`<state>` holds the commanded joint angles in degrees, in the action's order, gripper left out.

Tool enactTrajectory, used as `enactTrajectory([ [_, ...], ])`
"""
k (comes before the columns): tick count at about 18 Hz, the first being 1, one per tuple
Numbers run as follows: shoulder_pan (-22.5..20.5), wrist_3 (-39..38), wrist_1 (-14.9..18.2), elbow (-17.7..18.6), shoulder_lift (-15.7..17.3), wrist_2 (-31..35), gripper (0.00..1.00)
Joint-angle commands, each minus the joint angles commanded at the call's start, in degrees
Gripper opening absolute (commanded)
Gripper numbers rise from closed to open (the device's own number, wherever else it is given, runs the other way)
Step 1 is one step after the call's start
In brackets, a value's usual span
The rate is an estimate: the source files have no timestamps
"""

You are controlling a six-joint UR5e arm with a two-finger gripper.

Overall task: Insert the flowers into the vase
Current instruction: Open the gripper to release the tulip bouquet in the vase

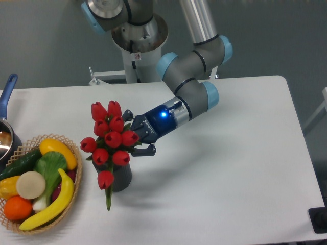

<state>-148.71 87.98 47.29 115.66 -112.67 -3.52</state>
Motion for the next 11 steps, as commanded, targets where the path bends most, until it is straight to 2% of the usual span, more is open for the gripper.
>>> enactTrajectory([
  [3,0.09,1.14,0.00,0.00,-0.44,0.09,0.41],
  [5,0.09,2.02,0.00,0.00,-0.62,0.09,0.54],
  [9,0.00,2.64,0.00,0.09,-0.70,0.09,0.64],
  [11,0.00,2.72,0.00,0.00,-0.53,0.09,0.82],
])
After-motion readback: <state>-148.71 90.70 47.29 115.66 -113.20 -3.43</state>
